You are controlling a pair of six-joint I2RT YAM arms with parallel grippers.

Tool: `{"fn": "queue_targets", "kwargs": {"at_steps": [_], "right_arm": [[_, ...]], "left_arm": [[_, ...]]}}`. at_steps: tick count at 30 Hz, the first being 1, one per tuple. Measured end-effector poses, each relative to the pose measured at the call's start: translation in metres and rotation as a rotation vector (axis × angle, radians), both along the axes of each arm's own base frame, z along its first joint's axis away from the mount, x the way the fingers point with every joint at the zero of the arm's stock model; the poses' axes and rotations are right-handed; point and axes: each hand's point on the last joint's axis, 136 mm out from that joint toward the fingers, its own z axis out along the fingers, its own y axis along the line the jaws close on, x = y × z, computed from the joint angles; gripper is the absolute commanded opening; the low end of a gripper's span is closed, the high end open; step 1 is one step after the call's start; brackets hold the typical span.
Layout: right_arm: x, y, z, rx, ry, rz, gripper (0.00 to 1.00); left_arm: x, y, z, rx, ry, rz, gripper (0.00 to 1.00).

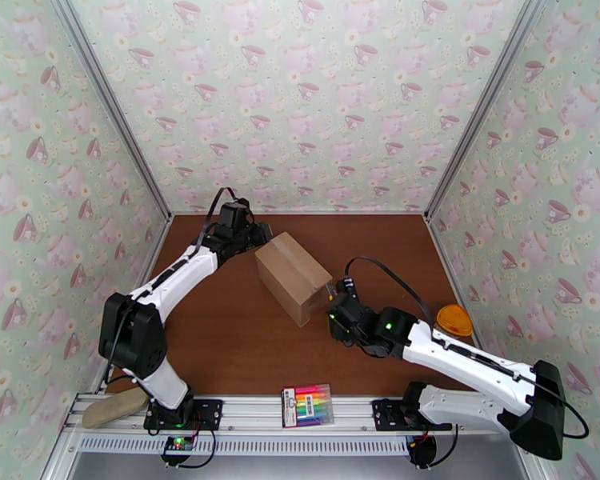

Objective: Unpack the express box

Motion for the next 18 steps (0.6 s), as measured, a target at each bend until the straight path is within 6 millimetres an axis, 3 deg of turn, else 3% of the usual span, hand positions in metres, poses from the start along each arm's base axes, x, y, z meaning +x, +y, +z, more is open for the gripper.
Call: {"fn": "queue_targets", "kwargs": {"at_steps": [18], "right_arm": [[0.0007,0.0009,0.0036,-0.001,-0.016,-0.003,0.00]], "left_arm": [[0.0007,-0.0005,0.0012,-0.003,-0.005,-0.001,0.44]]}}
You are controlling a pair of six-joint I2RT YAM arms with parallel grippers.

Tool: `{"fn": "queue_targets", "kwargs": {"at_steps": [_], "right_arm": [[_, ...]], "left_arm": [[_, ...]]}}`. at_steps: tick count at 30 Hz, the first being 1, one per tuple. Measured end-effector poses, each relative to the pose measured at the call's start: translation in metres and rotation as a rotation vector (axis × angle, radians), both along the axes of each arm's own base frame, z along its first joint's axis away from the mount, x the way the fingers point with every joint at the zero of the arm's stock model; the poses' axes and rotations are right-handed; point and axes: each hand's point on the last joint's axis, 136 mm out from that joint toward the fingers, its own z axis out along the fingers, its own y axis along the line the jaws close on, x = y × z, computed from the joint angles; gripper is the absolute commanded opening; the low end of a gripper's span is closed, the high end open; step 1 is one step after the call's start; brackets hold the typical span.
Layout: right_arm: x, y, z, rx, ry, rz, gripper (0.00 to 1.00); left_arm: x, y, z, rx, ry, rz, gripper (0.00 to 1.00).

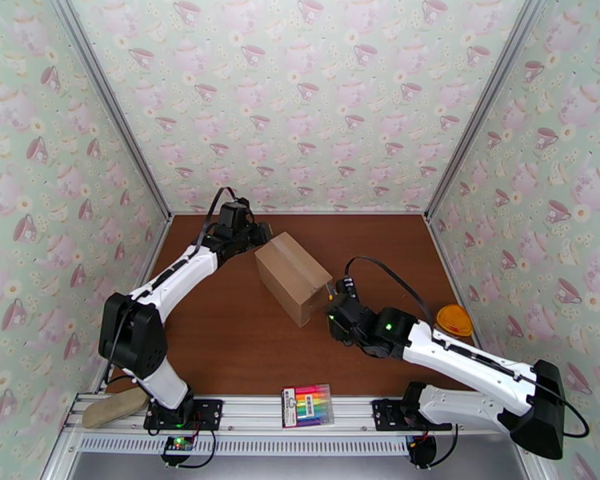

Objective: Unpack the express box

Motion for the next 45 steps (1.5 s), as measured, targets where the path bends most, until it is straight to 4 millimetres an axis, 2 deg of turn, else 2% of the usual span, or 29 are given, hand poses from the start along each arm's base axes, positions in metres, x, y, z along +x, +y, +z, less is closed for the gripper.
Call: {"fn": "queue_targets", "kwargs": {"at_steps": [45], "right_arm": [[-0.0021,-0.0017,-0.0023,-0.026,0.013,-0.004,0.00]], "left_arm": [[-0.0001,-0.0003,0.0000,-0.001,0.000,-0.002,0.44]]}}
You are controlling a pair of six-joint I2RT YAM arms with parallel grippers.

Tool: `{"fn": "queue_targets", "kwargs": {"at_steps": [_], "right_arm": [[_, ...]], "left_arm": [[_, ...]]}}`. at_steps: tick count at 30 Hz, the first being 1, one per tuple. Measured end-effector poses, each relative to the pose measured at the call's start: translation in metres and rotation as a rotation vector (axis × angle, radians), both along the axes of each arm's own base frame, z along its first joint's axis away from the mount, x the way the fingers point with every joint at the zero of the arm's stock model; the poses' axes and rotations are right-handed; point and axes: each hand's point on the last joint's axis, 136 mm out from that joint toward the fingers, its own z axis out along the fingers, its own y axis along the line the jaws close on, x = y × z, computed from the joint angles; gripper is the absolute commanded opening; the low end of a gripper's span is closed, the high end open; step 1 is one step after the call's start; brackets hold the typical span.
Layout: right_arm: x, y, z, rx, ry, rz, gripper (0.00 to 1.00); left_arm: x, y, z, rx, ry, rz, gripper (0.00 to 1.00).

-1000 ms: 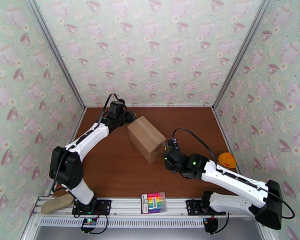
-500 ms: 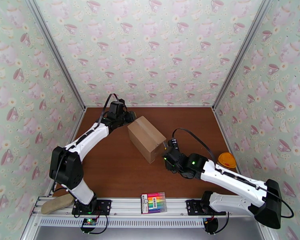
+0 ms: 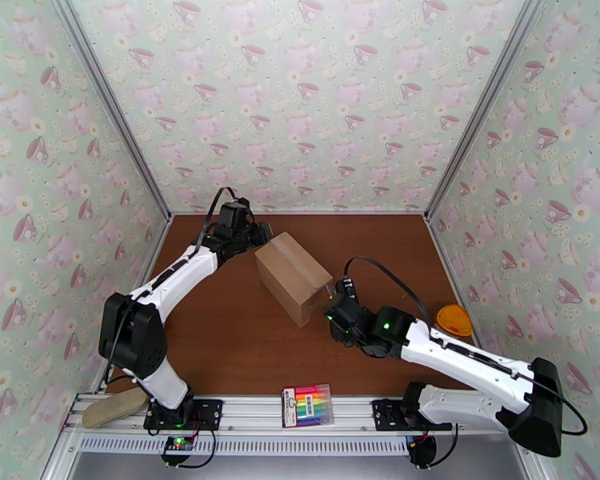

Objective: Unpack the express box

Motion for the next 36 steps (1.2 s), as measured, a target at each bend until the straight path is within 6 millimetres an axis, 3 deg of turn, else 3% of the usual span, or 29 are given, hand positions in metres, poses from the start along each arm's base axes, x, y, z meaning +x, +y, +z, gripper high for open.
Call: {"fn": "queue_targets", "kwargs": {"at_steps": [36], "right_arm": [[0.0022,0.0012,0.0014,-0.014,-0.010,-0.002,0.00]], "left_arm": [[0.0000,0.0000,0.0000,0.000,0.000,0.000,0.44]]}}
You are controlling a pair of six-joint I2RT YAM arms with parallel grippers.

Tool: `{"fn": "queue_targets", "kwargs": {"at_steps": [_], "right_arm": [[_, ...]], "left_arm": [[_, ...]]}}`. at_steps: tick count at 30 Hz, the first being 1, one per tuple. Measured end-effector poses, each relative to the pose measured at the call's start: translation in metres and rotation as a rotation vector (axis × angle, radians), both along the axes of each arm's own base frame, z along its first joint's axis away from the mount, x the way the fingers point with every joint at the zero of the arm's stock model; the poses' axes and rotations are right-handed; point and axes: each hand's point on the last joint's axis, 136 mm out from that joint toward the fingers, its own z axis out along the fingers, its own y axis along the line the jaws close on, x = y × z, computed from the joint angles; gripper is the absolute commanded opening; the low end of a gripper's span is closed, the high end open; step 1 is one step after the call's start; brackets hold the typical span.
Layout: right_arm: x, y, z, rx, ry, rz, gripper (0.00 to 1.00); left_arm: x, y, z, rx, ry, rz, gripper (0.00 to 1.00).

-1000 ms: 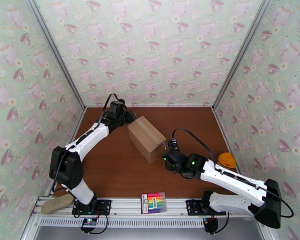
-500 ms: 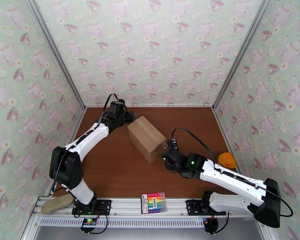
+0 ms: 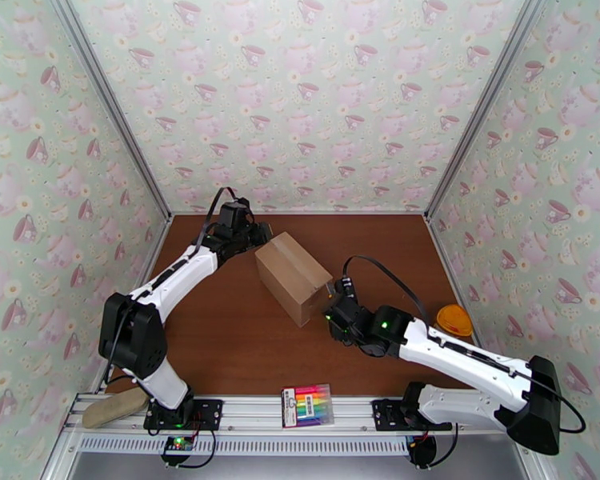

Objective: Unpack the express box

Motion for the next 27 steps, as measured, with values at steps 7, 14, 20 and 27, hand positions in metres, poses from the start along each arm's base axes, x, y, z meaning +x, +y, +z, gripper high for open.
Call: {"fn": "queue_targets", "kwargs": {"at_steps": [7,14,20,27], "right_arm": [[-0.0014,0.0002,-0.0003,-0.006,-0.001,0.006,0.00],[-0.0012,-0.0003,-0.0013,-0.013,0.001,0.005,0.00],[-0.0011,-0.0001,-0.0013,-0.014,0.001,0.005,0.00],[-0.0009,0.0002,-0.0021,-0.017,0.003,0.005,0.00]], "left_arm": [[0.0000,-0.0001,0.0000,0.000,0.000,0.000,0.44],[-0.0001,0.0000,0.0002,0.000,0.000,0.000,0.44],[0.0000,-0.0001,0.0000,0.000,0.000,0.000,0.44],[0.0000,-0.0001,0.0000,0.000,0.000,0.000,0.44]]}}
